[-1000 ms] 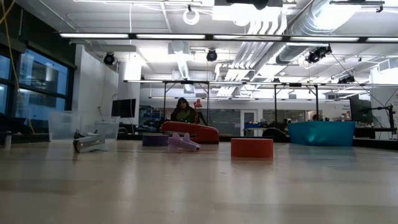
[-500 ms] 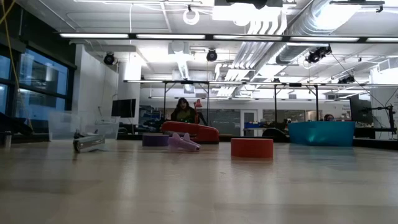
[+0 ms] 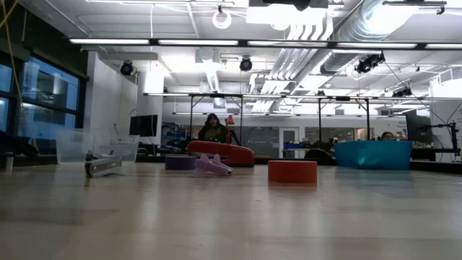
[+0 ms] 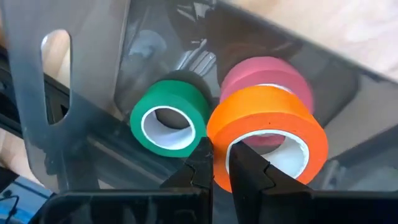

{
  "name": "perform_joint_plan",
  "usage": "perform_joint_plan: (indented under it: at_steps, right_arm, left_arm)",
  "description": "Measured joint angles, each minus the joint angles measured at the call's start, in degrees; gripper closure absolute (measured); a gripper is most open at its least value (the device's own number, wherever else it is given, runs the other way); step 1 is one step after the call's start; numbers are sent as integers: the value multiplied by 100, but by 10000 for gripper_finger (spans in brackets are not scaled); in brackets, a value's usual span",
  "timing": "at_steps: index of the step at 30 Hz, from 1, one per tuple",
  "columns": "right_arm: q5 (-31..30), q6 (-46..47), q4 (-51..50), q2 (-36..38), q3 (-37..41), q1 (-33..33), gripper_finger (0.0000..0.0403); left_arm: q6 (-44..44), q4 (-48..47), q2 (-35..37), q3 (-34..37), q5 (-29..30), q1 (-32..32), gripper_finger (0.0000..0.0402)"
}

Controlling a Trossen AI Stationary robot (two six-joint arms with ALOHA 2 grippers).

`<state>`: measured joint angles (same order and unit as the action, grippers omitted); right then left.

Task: Pick and place Stapler, Stapler remover, tape
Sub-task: Put the orange tape into the black bin

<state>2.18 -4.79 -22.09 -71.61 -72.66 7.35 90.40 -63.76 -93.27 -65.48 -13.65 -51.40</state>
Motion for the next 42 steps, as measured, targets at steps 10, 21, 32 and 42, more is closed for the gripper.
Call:
perform_joint_plan:
  at_steps: [10, 21, 32, 42]
  right_arm:
    - [-1, -21, 0, 0, 0, 0, 144]
    - [-5, -21, 0, 0, 0, 0, 144]
    - [-5, -21, -1, 0, 0, -1, 144]
    - [-7, -21, -129, 0, 0, 0, 144]
  left_arm:
    - [97, 414, -1, 88, 30, -11, 381]
    - [138, 349, -1, 88, 59, -4, 381]
    - [141, 578, 8, 261, -118, -2, 381]
    - [141, 654, 8, 265, 116, -2, 381]
